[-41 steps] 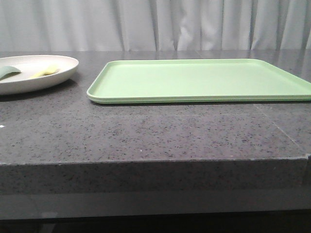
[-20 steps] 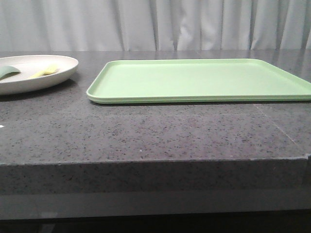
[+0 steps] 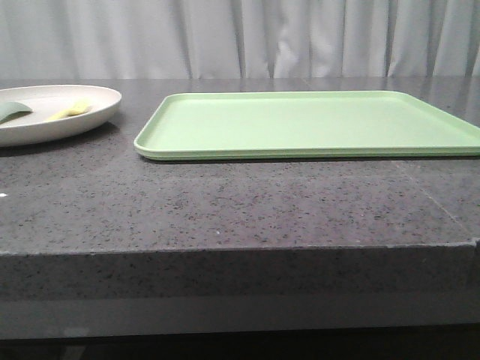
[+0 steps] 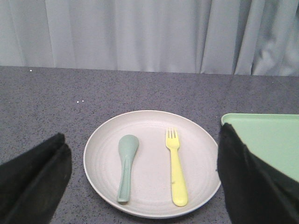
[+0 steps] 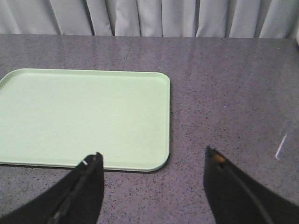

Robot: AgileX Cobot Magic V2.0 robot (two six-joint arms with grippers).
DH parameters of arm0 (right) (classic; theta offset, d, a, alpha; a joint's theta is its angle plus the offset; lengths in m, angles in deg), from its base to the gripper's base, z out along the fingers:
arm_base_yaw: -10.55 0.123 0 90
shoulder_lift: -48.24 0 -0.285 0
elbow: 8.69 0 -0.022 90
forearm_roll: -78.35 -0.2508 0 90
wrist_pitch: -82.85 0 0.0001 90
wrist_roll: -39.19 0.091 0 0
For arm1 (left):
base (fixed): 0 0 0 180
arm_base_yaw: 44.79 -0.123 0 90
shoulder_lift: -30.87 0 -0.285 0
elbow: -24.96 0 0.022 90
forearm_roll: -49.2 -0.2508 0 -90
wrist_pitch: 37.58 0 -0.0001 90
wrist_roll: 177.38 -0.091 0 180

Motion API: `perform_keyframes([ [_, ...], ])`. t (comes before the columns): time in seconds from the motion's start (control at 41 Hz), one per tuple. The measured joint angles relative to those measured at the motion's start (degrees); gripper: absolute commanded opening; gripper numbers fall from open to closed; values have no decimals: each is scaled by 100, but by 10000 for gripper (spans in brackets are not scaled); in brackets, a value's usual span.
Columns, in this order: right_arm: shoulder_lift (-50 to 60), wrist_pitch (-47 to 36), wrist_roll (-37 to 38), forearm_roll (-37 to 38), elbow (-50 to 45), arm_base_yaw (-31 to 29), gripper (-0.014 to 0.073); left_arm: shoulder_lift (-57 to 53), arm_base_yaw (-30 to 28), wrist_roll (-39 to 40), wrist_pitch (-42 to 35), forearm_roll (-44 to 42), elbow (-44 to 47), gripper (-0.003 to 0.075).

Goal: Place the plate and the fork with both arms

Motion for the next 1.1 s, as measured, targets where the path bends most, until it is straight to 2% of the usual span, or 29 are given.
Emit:
perform_keyframes([
  [0.22,0,0,0,0,0,0,492,1604,0,0,1348,-385,-1864,618],
  [0.391,0,0,0,0,0,0,492,2958,0,0,2451,-1141,-3425,618],
  [0.659,0,0,0,0,0,0,492,4903,-14,-27,3652,-1886,-5230,618],
  [0.854,0,0,0,0,0,0,492,5768,-132,-218,3842,-1913,-5860,618],
  [0.952,0,0,0,0,0,0,492,5950,-396,-283,3745,-1762,-5991,618],
  [1.049,0,0,0,0,0,0,492,6076,-831,-602,3646,-1148,-6069,618],
  [1.098,0,0,0,0,0,0,492,6148,-1065,-936,3635,-582,-6082,618],
])
